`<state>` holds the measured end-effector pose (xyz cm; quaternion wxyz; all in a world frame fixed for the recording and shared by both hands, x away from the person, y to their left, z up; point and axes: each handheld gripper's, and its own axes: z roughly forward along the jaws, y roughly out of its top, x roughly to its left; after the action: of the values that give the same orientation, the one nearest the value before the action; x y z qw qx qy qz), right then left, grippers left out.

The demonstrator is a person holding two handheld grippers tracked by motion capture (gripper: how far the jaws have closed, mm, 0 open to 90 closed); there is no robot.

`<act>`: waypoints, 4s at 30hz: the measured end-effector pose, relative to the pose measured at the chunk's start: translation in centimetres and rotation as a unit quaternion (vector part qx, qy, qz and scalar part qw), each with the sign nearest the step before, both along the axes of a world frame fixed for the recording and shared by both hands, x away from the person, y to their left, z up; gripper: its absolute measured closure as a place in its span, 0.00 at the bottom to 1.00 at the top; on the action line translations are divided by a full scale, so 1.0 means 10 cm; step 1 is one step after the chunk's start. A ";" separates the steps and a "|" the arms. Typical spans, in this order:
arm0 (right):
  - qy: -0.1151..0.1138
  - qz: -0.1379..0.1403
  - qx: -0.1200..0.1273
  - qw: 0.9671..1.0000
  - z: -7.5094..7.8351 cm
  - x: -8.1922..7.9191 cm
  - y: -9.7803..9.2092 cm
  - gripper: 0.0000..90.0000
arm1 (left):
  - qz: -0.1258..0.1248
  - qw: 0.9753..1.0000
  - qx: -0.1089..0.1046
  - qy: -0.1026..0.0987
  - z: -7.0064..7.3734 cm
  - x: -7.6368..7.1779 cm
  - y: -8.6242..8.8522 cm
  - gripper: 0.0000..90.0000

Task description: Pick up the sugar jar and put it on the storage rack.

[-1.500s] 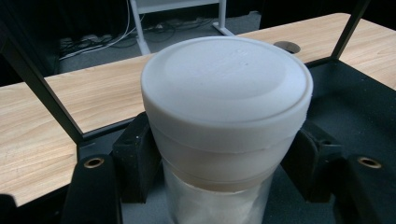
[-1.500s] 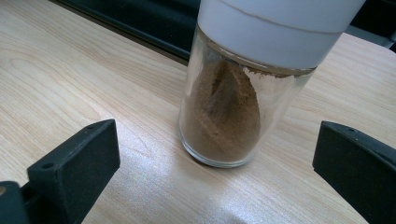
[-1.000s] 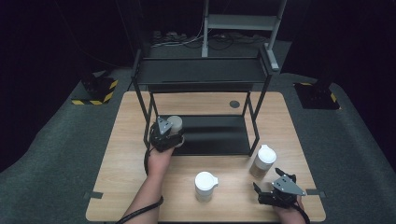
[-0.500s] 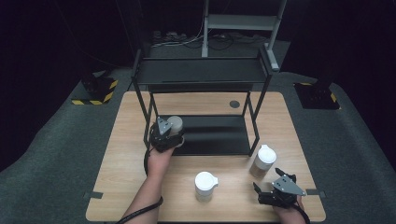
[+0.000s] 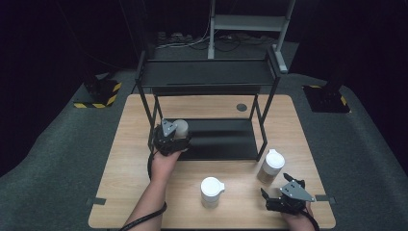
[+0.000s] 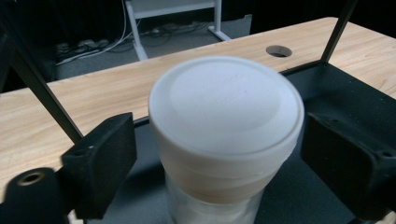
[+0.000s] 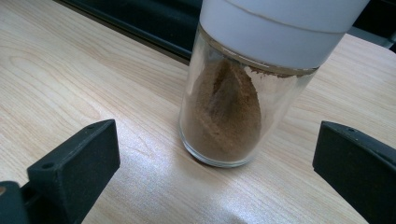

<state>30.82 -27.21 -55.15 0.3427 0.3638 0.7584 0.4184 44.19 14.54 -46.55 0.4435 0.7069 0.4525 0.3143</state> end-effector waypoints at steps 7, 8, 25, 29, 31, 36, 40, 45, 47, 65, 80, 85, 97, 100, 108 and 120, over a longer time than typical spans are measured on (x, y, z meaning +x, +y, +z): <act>0.000 0.000 0.001 1.000 0.00 0.00 0.00 0.00 | -0.008 1.000 -0.003 -0.008 0.09 -0.06 0.00 0.01; 0.000 0.000 0.000 1.000 0.00 0.00 0.00 0.00 | -0.010 1.000 0.000 -0.009 0.11 -0.07 0.01 0.01; 0.000 0.000 -0.001 1.000 0.00 0.00 0.00 0.00 | -0.029 0.999 -0.012 -0.022 0.21 -0.29 0.11 0.00; 0.000 0.001 -0.001 1.000 0.00 0.00 0.00 0.00 | -0.031 0.999 -0.014 -0.027 0.24 -0.36 0.15 0.01; 0.000 0.001 -0.001 1.000 0.00 0.00 0.00 0.00 | -0.031 0.999 -0.014 -0.031 0.25 -0.40 0.16 0.01; 0.000 0.000 -0.001 1.000 0.00 0.00 0.00 0.00 | -0.037 0.998 -0.018 -0.040 0.28 -0.51 0.20 0.00; -0.001 0.000 -0.002 1.000 0.00 0.00 0.00 0.00 | -0.036 0.998 -0.024 -0.045 0.31 -0.61 0.23 0.00; -0.001 0.000 -0.003 1.000 0.00 0.00 0.00 0.00 | -0.034 0.998 -0.026 -0.046 0.34 -0.72 0.25 0.00; -0.001 0.000 -0.003 1.000 0.00 0.00 0.01 0.00 | -0.034 0.998 -0.022 -0.049 0.35 -0.77 0.26 0.00; -0.002 0.000 -0.005 1.000 0.00 0.00 0.01 0.00 | -0.029 0.998 -0.018 -0.059 0.28 -1.09 0.34 0.00; -0.002 -0.001 -0.006 1.000 0.00 0.00 0.01 0.00 | -0.025 0.999 -0.012 -0.047 -0.03 -1.28 0.52 0.00; -0.002 -0.001 -0.006 1.000 0.00 -0.01 0.01 0.00 | -0.022 0.999 -0.008 -0.036 -0.18 -1.34 0.56 0.00; -0.004 -0.005 0.000 1.000 0.00 -0.01 0.00 0.00 | -0.020 1.000 0.004 -0.005 -0.51 -1.43 0.63 0.00; -0.005 -0.006 0.001 1.000 0.00 -0.01 0.00 0.00 | -0.025 1.000 0.008 0.013 -0.63 -1.43 0.63 0.00; -0.007 -0.007 -0.002 1.000 0.00 -0.01 0.00 0.00 | -0.042 0.997 0.035 0.053 -0.86 -1.45 0.59 0.00; -0.010 -0.002 0.004 1.000 0.00 -0.03 -0.01 0.00 | -0.054 0.992 0.097 0.053 -0.87 -1.47 0.47 0.01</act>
<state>30.54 -27.30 -55.16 0.3501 0.3624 0.7525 0.4241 29.52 19.23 -55.29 0.3646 0.7857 0.4040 0.2942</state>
